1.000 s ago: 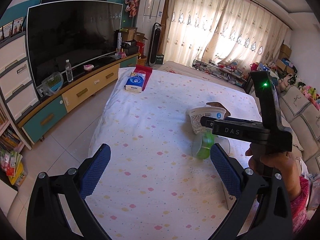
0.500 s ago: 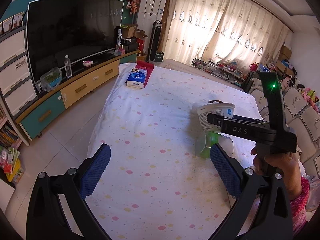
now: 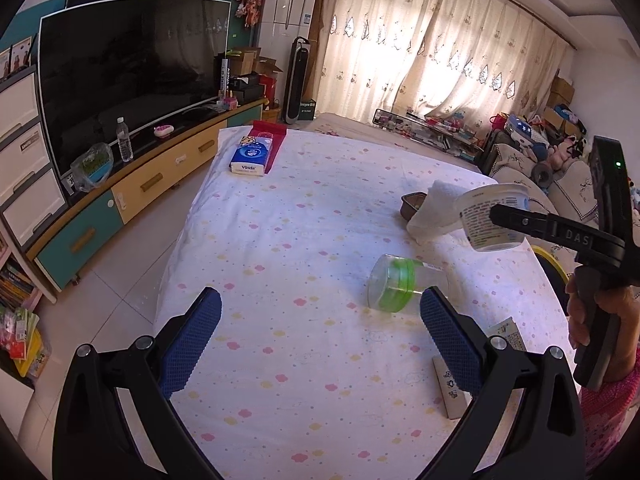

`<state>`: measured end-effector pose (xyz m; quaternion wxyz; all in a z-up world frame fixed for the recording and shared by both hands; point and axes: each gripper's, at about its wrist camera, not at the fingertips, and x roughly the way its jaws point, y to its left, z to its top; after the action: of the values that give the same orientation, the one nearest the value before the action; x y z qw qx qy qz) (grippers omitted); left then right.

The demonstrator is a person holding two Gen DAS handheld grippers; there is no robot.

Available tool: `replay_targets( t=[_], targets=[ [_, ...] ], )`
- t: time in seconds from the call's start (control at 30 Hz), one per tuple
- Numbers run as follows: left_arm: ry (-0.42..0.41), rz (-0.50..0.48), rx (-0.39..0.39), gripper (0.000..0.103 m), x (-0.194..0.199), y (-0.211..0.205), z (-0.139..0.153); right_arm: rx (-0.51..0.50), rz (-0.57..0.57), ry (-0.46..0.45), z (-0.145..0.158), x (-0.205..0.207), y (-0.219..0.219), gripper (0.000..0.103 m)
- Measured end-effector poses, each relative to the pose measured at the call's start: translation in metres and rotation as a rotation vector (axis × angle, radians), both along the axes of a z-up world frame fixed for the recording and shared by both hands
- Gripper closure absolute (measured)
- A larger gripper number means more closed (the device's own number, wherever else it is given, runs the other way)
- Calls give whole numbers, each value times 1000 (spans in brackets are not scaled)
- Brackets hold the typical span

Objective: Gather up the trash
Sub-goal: 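Lift the yogurt cup and carry it toward the bin with the right gripper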

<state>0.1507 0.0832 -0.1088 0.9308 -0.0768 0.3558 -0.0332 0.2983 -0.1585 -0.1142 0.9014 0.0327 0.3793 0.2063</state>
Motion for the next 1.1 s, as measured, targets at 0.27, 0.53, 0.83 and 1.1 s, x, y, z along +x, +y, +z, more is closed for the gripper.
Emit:
replay_targets(
  t=[0.27, 0.53, 0.83, 1.1],
  targets=[
    [5, -33, 11, 5, 4, -16, 0, -127, 12, -138, 2, -46, -27, 29],
    [10, -73, 25, 5, 7, -35, -1, -12, -20, -175, 20, -67, -65, 30],
    [10, -151, 43, 5, 6, -60, -3, 231, -60, -106, 34, -53, -102, 30],
    [-20, -292, 88, 5, 6, -102, 0, 267, -107, -127, 54, -55, -119, 30]
  ],
)
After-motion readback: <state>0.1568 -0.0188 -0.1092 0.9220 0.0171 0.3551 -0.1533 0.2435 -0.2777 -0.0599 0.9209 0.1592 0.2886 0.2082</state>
